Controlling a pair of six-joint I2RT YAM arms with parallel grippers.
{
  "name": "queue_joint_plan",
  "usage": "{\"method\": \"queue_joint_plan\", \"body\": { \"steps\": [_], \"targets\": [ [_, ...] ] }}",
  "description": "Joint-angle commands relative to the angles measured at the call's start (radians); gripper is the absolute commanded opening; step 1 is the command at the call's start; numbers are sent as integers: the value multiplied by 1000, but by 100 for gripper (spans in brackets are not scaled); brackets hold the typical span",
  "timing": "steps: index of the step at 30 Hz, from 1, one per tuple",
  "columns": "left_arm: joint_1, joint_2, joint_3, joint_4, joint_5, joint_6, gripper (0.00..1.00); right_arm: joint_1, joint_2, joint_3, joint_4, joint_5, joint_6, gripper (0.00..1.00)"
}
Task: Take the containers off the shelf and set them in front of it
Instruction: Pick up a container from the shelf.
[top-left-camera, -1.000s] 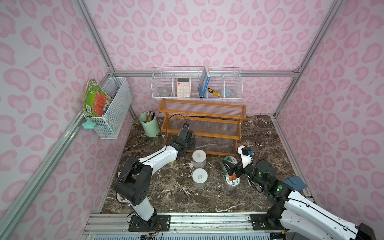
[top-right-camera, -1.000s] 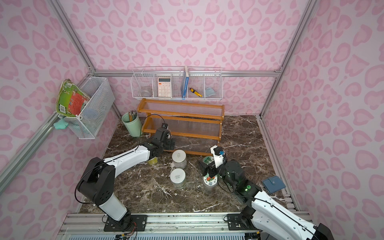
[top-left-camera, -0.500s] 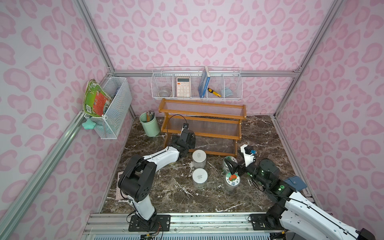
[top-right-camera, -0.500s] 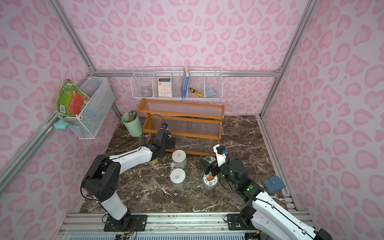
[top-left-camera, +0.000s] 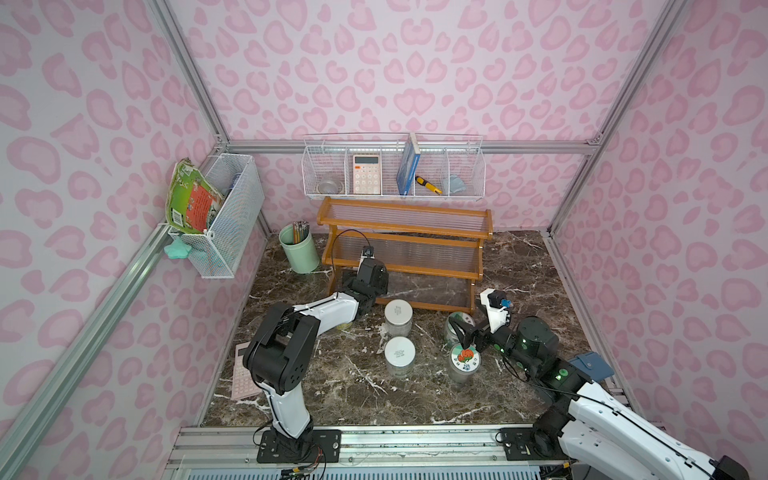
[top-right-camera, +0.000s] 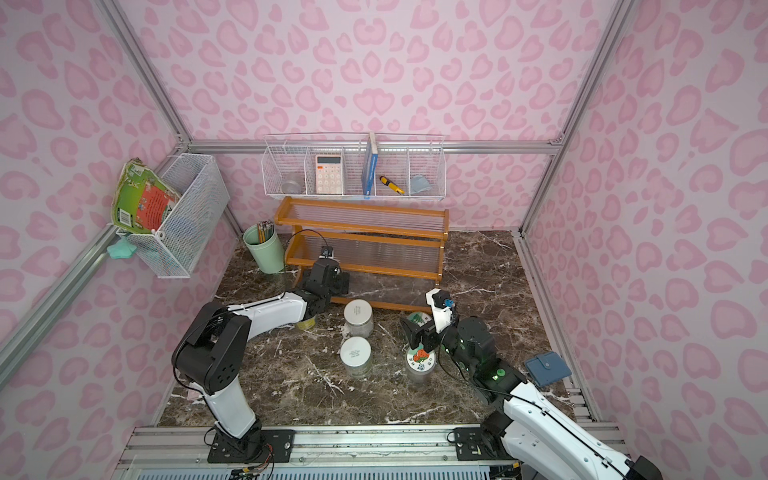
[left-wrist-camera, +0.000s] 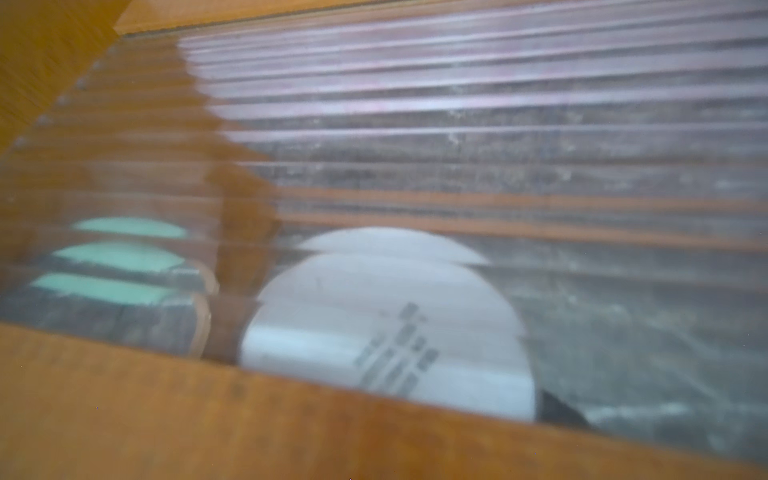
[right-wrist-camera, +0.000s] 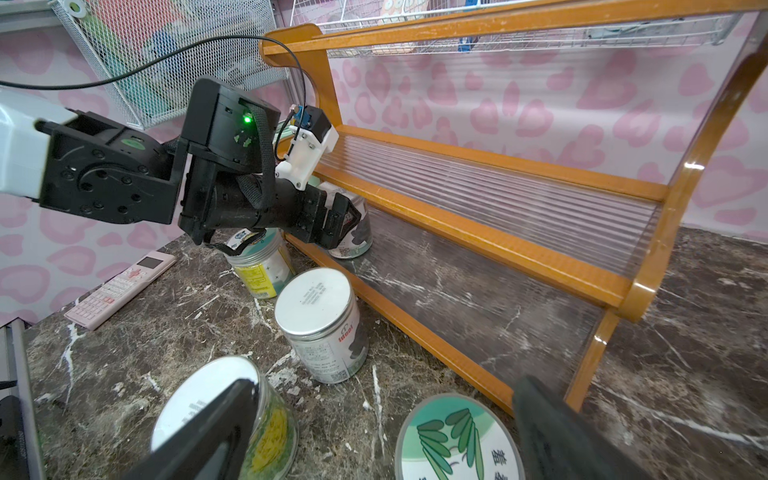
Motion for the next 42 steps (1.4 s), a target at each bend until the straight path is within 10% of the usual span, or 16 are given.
{"method": "queue_joint_plan", "body": {
  "steps": [1,14,42],
  "targets": [
    [6,14,14,28,18,4,95,0,2,-3,26,-1,-7,99],
    [9,-6,3,9,50,-7,70,-3,-13,-6,18,-3,-6,99],
    [-53,-153,-34,-180,15,-68,67,-4,-54,-15,15,-10,4,99]
  ]
}}
